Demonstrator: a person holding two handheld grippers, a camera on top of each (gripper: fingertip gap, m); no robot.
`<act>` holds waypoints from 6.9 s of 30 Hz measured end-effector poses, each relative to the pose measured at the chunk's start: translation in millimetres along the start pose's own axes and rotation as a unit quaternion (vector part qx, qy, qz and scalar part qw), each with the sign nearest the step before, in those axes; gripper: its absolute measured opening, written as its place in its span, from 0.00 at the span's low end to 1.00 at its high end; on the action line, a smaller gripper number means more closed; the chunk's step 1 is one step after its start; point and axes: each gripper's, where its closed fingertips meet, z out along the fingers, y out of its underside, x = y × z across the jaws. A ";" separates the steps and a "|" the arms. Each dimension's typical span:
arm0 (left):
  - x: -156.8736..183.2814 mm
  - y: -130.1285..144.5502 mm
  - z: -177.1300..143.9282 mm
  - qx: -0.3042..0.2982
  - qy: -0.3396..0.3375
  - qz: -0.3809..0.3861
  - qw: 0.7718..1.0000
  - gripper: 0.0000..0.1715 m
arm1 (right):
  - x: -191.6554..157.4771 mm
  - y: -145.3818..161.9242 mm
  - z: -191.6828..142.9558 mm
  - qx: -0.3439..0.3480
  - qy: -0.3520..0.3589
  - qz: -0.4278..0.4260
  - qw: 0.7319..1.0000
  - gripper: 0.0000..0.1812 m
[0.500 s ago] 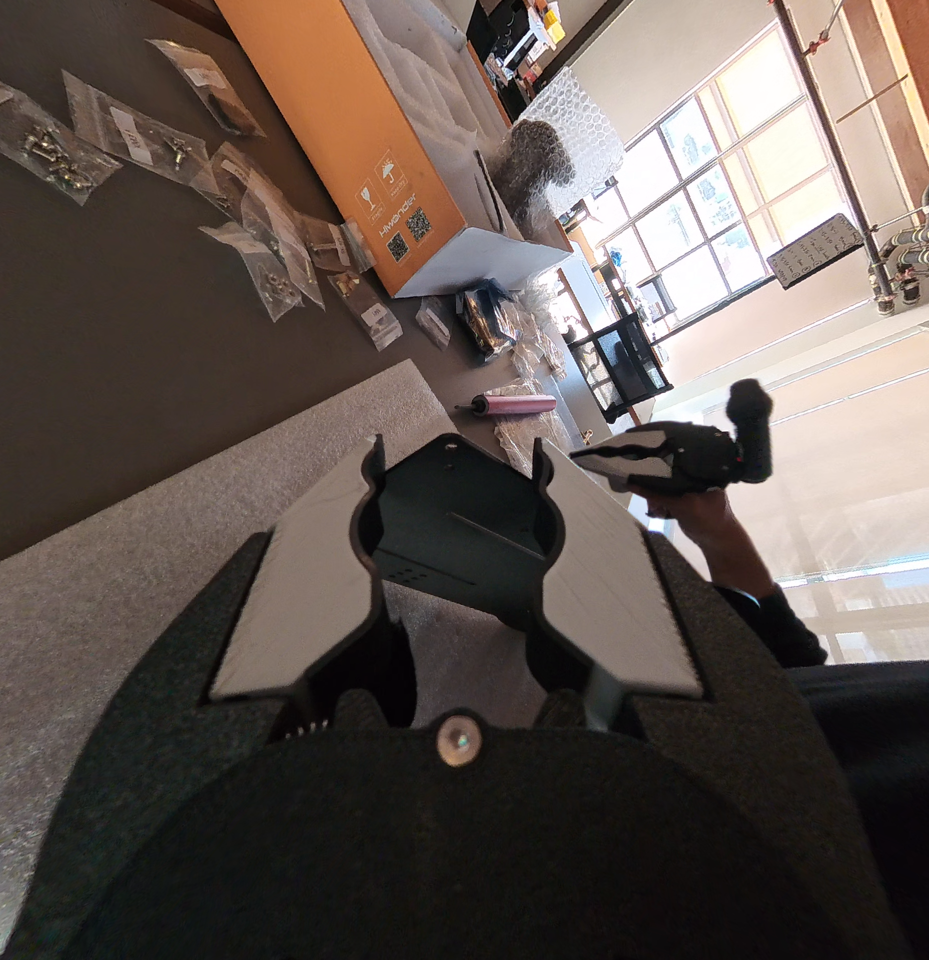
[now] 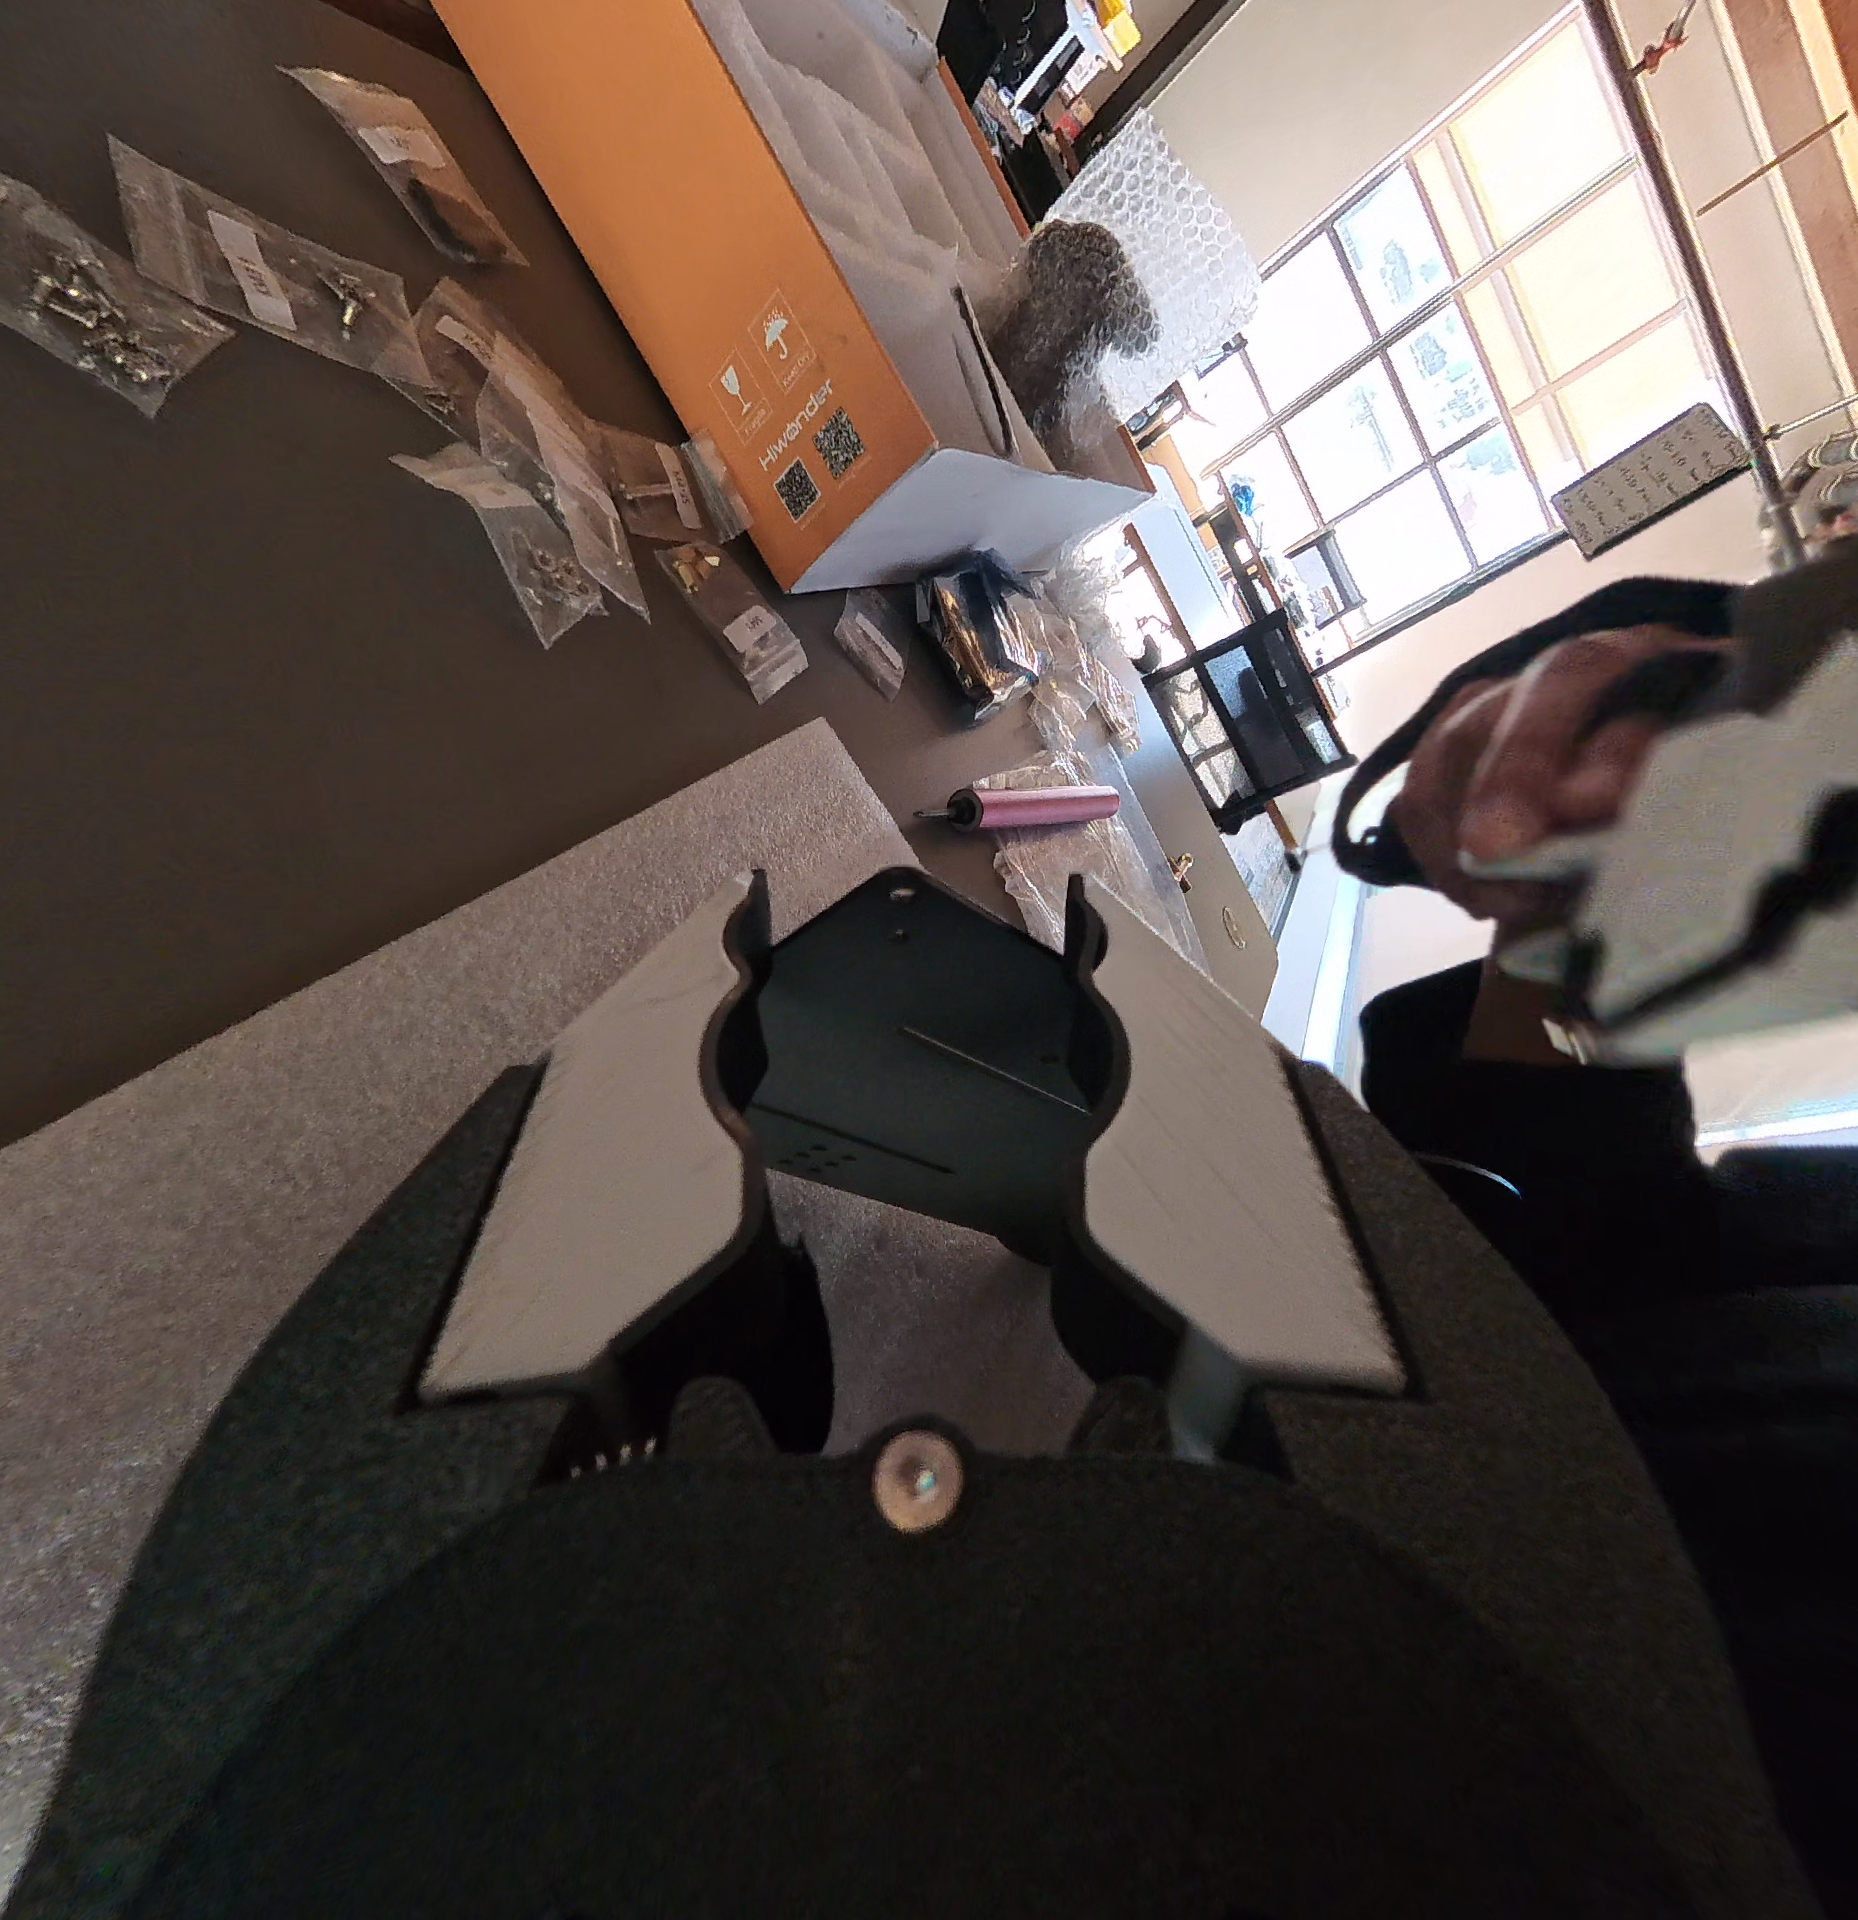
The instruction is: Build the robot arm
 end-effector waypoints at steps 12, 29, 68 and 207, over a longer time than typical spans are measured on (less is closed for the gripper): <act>0.1 1.7 -2.4 -0.011 0.008 0.001 1.000 0.33 | -28.9 36.9 85.4 -0.247 -0.077 -0.115 0.959 0.01; 1.2 -0.1 0.7 -0.002 0.014 0.002 1.000 0.33 | -9.2 59.4 22.9 -0.132 0.171 0.188 0.958 0.09; -11.3 142.3 -50.9 -0.063 -0.259 0.038 0.963 0.19 | 9.1 81.3 35.6 -0.299 0.164 0.317 0.885 0.00; -76.0 118.0 -60.8 -0.054 -0.362 0.132 0.921 0.11 | 8.1 81.4 37.0 -0.328 0.148 0.292 0.886 0.01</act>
